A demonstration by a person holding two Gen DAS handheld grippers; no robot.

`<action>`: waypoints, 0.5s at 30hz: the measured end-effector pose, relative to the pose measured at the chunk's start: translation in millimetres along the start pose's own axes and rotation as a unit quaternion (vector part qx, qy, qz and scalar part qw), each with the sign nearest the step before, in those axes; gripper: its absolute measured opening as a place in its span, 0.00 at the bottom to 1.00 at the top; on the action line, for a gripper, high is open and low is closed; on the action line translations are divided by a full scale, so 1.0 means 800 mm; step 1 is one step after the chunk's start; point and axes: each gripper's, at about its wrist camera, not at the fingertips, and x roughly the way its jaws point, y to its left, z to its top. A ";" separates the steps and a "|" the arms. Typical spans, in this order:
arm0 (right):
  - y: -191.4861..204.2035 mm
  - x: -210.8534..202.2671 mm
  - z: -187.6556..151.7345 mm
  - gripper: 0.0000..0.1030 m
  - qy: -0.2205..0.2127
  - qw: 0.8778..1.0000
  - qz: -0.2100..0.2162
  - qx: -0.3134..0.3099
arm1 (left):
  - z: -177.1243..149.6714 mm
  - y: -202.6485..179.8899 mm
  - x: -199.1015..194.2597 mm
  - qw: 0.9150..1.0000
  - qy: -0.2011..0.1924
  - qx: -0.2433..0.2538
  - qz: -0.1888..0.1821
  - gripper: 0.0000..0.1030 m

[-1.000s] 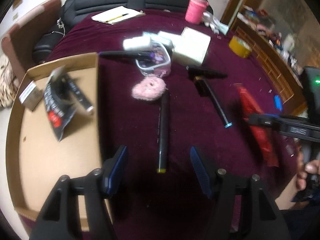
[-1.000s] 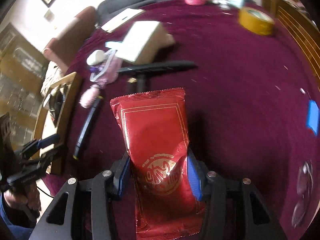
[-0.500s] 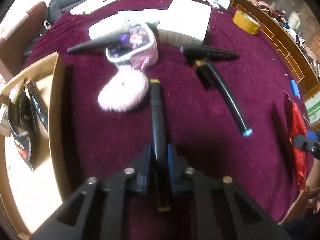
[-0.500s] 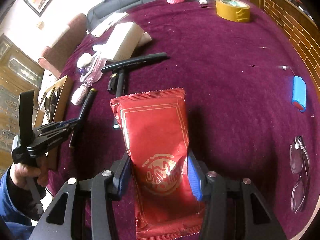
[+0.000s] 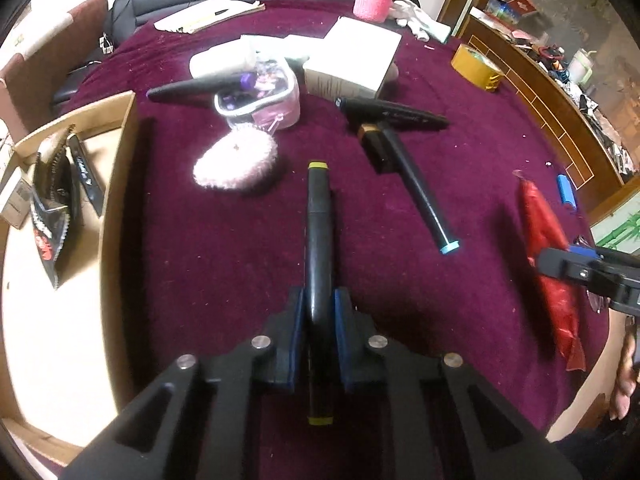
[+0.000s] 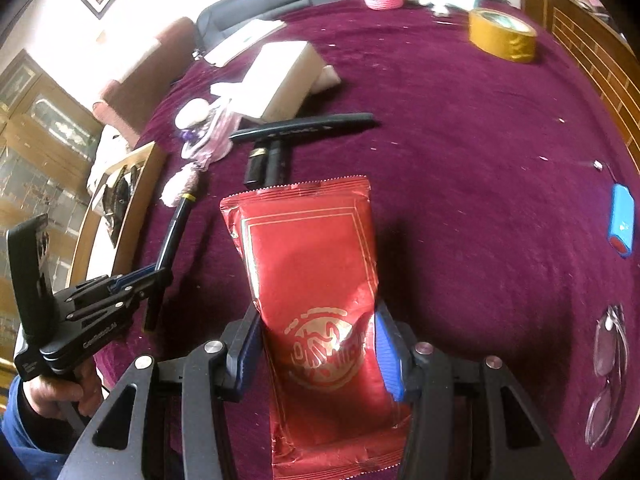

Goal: Organize objects
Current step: 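Lower the black marker into the tray with the left gripper while the right places the red bag there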

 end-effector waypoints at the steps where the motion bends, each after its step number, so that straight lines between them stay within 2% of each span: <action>1: 0.005 0.002 0.002 0.53 0.001 1.000 0.003 -0.005 | -0.001 0.002 -0.004 1.000 -0.002 -0.002 -0.001 0.14; 15: 0.055 0.020 0.007 0.53 0.013 0.999 0.019 -0.043 | -0.009 0.033 -0.051 0.999 -0.037 -0.029 0.020 0.14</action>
